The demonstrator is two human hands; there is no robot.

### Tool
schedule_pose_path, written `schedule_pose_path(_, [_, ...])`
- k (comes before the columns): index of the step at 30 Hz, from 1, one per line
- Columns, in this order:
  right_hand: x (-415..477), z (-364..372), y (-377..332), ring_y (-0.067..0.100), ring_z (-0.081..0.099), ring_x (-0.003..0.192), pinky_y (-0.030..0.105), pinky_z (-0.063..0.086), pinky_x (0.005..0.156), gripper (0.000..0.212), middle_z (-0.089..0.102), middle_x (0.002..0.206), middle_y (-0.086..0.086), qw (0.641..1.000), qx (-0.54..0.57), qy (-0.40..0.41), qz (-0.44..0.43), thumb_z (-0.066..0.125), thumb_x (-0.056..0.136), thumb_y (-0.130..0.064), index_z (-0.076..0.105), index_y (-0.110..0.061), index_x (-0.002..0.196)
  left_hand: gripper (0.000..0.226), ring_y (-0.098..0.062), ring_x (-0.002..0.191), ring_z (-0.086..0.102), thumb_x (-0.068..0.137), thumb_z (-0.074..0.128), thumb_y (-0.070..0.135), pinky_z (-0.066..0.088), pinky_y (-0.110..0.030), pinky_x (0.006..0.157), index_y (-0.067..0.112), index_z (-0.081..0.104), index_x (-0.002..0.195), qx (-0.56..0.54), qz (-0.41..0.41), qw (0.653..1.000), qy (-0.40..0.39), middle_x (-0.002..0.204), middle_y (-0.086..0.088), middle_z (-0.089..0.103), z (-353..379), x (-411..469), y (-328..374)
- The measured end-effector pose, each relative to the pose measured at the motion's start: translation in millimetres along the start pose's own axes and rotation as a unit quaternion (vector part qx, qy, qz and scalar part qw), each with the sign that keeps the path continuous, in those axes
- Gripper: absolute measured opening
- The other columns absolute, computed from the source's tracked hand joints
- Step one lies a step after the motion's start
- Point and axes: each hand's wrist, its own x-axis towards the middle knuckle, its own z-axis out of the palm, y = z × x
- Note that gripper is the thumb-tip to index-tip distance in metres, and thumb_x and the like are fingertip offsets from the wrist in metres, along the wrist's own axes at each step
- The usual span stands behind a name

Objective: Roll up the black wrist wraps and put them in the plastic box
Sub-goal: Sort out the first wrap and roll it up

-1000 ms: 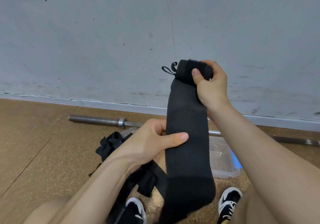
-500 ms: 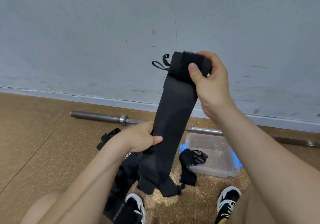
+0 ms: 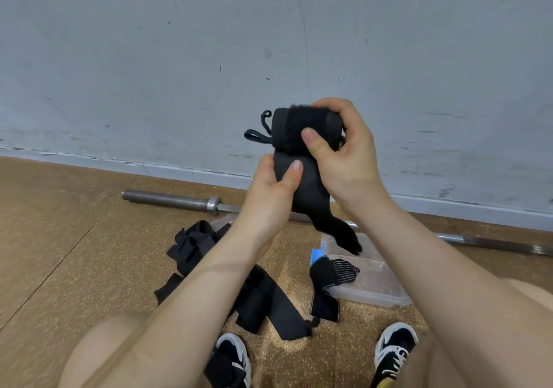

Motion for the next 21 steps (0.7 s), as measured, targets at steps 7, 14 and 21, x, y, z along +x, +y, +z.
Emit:
schedule_pose_path(7, [-1.6, -1.3, 4.2, 0.013, 0.063, 0.099, 0.033, 0.052, 0.090, 0.036, 0.066, 0.104, 0.003, 0.996, -0.077, -0.040, -0.030, 0.073, 0.075, -0.010, 0.065, -0.029, 0.104, 0.032, -0.021, 0.100, 0.071, 0.104, 0.045, 0.035, 0.054, -0.050, 0.097, 0.012, 0.063, 0.117, 0.077, -0.066, 0.992, -0.075, 0.107, -0.005, 0.074, -18.9, -3.5, 15.5])
schedule_pose_path(14, [-0.1, -4.8, -7.6, 0.015, 0.068, 0.096, 0.036, 0.057, 0.089, 0.041, 0.068, 0.097, -0.012, 0.992, -0.021, -0.121, 0.031, 0.079, 0.074, 0.002, 0.067, -0.026, 0.102, 0.023, -0.003, 0.095, 0.057, 0.081, 0.068, 0.048, 0.048, -0.024, 0.084, 0.034, 0.055, 0.095, 0.231, 0.245, 0.932, 0.133, 0.100, 0.007, 0.061, -50.7, -7.2, 34.6])
schedule_pose_path(21, [-6.3, -3.6, -13.1, 0.013, 0.070, 0.088, 0.032, 0.059, 0.079, 0.056, 0.070, 0.103, -0.001, 0.979, -0.029, -0.170, 0.109, 0.084, 0.076, -0.012, 0.053, -0.032, 0.119, 0.042, -0.008, 0.095, 0.071, 0.074, 0.081, 0.033, 0.056, -0.025, 0.083, 0.023, 0.067, 0.113, 0.134, 0.128, 0.982, -0.047, 0.101, 0.005, 0.075, -51.4, 0.1, 31.0])
